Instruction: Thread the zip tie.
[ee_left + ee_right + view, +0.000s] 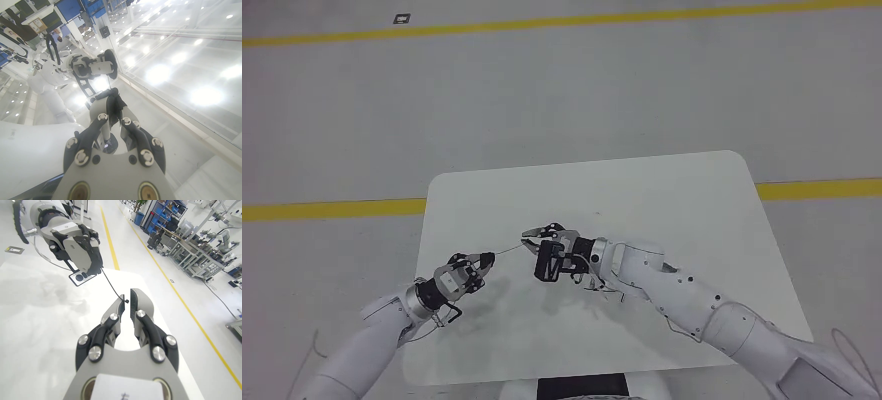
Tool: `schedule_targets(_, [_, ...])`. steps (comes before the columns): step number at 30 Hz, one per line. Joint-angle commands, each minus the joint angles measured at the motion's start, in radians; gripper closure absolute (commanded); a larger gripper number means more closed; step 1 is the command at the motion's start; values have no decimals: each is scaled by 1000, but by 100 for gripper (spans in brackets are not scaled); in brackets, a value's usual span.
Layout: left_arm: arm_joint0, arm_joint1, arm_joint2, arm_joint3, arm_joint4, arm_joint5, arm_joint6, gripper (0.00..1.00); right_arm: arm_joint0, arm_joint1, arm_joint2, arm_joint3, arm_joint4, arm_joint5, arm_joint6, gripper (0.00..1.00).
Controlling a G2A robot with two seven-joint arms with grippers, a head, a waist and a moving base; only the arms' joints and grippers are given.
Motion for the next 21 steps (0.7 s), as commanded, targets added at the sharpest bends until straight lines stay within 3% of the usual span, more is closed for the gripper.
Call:
schedule_targets(1, [0, 0, 0, 0, 0, 0, 0, 100, -1, 5, -2, -3, 0, 0, -5, 88])
schedule_targets(7, [0, 0, 0, 0, 0, 0, 0, 100, -4, 19, -9, -9, 0, -5, -8, 77])
schedule_targets(21, [0, 0, 0, 0, 0, 0, 0, 100, -10, 43, -10, -28, 0, -4, -23, 82])
